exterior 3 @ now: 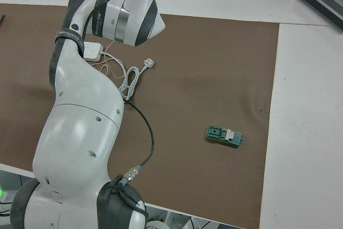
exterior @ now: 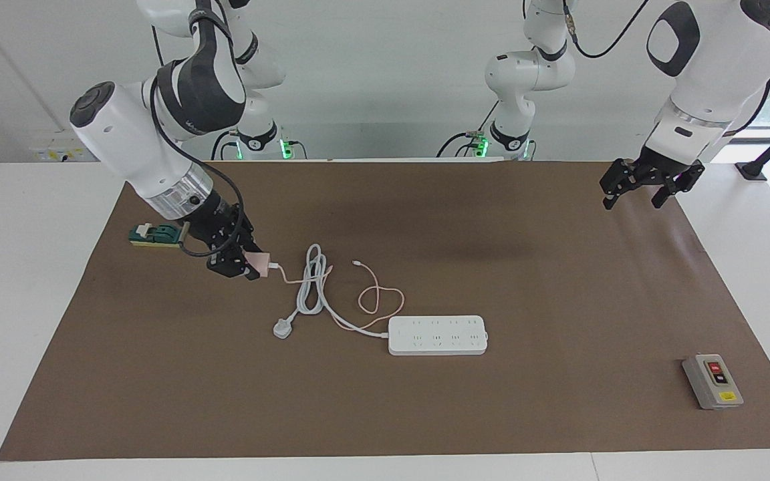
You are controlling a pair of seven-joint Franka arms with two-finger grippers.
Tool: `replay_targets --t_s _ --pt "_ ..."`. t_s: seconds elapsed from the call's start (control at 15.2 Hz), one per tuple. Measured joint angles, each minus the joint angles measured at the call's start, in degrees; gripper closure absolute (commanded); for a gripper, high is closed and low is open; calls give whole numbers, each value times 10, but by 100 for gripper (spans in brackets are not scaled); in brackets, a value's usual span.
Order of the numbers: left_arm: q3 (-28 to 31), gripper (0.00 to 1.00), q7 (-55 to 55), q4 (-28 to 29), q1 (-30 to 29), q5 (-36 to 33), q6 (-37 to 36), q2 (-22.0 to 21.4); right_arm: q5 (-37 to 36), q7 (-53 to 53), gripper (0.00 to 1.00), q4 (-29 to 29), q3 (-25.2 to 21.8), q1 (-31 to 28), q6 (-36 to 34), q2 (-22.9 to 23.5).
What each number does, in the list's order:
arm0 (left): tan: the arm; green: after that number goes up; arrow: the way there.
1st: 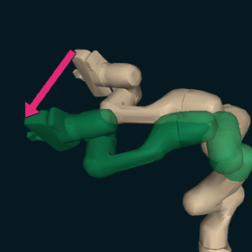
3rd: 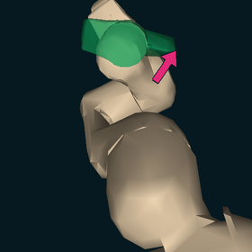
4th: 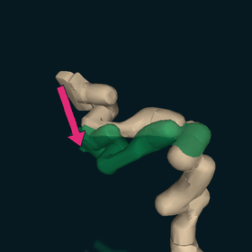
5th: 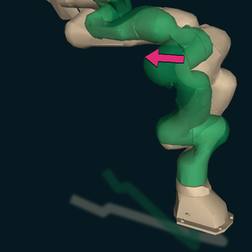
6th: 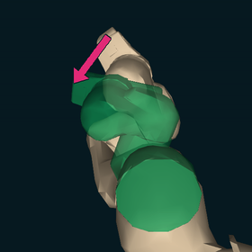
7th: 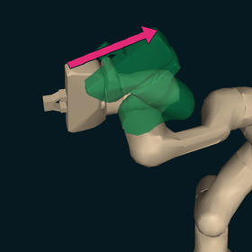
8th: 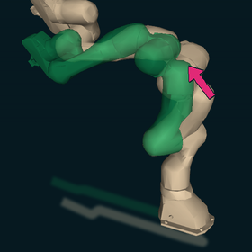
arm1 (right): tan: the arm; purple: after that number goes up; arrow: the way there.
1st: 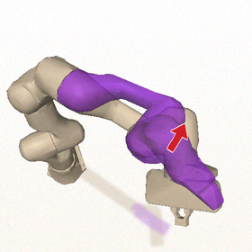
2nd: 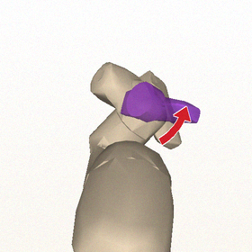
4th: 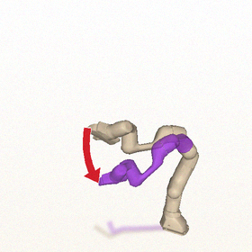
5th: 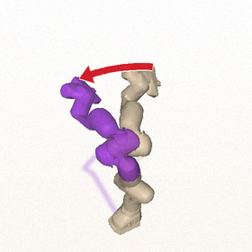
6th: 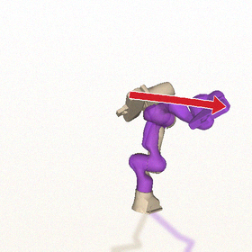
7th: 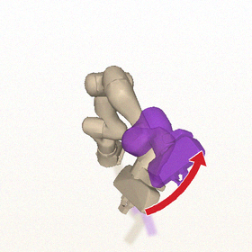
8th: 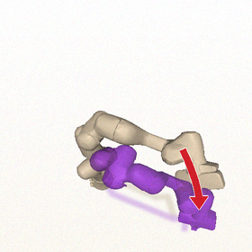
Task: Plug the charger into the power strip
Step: 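Lift the pink charger and carry it toward the power strip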
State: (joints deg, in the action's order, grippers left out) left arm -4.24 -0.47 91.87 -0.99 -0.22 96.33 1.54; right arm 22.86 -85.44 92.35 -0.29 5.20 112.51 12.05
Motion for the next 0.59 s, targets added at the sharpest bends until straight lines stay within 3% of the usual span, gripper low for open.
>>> replay_targets --t_s 0.59 --pt "0 0 0 1 0 0 0 0 11 -134 100 -30 4 101 29 -3"
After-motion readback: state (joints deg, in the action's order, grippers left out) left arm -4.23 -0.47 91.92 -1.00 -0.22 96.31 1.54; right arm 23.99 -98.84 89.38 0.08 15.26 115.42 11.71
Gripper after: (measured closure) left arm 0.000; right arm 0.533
